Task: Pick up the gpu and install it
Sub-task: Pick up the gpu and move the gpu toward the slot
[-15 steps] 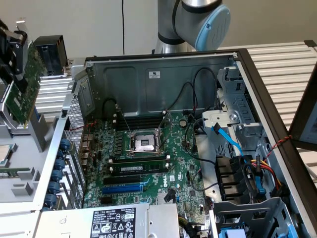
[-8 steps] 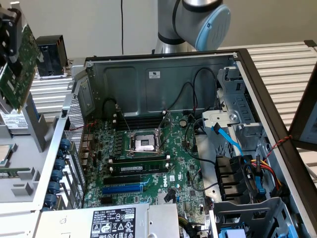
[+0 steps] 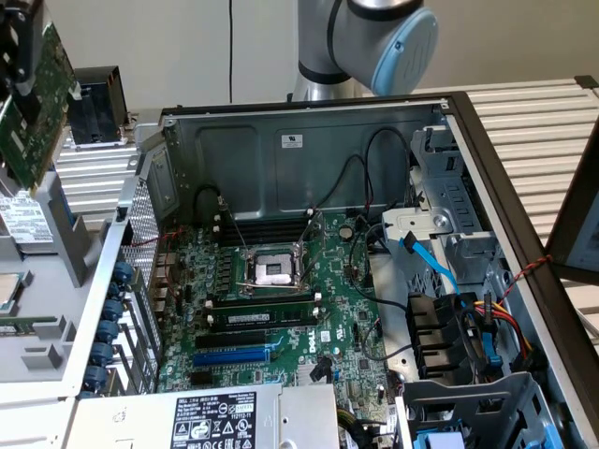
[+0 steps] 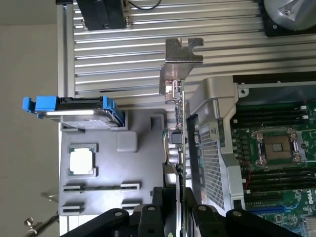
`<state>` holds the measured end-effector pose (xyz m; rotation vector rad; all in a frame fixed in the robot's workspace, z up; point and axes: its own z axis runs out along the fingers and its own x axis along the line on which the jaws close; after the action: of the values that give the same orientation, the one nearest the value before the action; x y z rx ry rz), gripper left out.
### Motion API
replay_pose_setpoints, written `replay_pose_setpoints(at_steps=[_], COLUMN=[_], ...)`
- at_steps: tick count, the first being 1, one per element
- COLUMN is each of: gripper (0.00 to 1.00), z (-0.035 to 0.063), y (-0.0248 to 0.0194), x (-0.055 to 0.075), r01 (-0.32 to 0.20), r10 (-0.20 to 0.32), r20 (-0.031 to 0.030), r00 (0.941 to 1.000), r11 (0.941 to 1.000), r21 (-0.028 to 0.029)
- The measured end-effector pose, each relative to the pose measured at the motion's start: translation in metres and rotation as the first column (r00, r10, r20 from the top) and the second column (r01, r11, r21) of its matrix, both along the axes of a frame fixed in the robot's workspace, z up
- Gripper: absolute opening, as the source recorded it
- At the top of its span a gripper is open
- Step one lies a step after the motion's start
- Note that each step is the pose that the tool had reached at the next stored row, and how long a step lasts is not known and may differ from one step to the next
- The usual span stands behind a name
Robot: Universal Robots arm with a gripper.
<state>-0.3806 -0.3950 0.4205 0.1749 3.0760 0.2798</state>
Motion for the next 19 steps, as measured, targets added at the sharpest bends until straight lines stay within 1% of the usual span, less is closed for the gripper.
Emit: replay_pose_setpoints(at_steps=[1, 2, 5, 10, 15, 17, 19], gripper=[0.27, 0.27, 0.27, 0.27, 0.27, 0.27, 0.27], z=[0.0034, 0.0077, 0.0213, 0.0419, 0.0526, 0.056, 0.0588], y=[-0.0009, -0.002, -0.0058, -0.0119, -0.0157, -0.0167, -0.0176], x=[0.003, 0.006, 0.018, 0.037, 0.059, 0.067, 0.075], r01=[0.0, 0.0, 0.0, 0.0, 0.0, 0.0, 0.0], r10=[0.0, 0.0, 0.0, 0.0, 0.0, 0.0, 0.0], r20=[-0.0036, -0.0056, -0.0092, -0.0179, -0.0254, -0.0292, -0.0342], r00=[1.0, 1.0, 1.0, 0.9998, 0.9997, 0.9996, 0.9994], r11=[1.0, 1.0, 1.0, 1.0, 1.0, 1.0, 1.0], r21=[0.0001, 0.0, 0.0001, -0.0001, 0.0, 0.0, 0.0])
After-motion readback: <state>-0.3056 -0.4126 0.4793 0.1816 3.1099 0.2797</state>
